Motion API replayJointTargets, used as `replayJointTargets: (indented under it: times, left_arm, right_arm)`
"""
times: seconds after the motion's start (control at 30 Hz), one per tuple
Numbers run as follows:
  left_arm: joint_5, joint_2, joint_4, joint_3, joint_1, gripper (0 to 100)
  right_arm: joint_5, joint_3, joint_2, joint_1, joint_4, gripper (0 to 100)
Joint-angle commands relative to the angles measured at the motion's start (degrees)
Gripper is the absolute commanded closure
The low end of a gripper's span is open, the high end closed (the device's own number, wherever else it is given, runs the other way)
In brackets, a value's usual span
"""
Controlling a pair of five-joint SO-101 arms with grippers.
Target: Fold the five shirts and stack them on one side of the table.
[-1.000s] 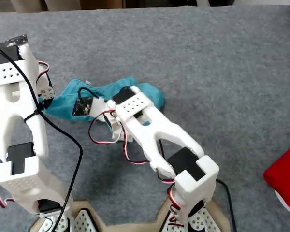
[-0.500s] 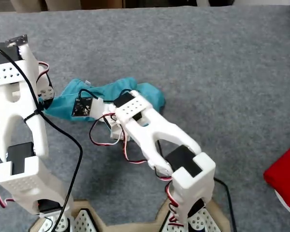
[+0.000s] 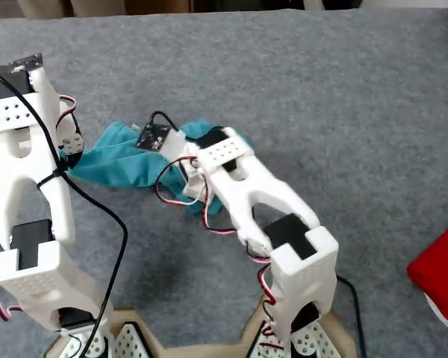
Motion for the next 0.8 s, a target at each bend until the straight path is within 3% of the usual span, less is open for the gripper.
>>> replayJointTargets:
  times: [0.0,0.5,0.77]
  left_arm:
    - [-0.4,-3.1,0.5,-0.1,-0.1,98]
    - [-0.4,-2.7,0.5,-0.1,0.0,98]
    - [-0.4,-2.7,0.5,-0.1,0.1,98]
  right_arm:
    - [-0.5,-4.9,-0.2,2.1,3.0,99.0]
    - [3.4,-33.1,0.0,3.4,30.6,98.7]
    - [8.4,-35.0,0.1,4.1,33.0,98.7]
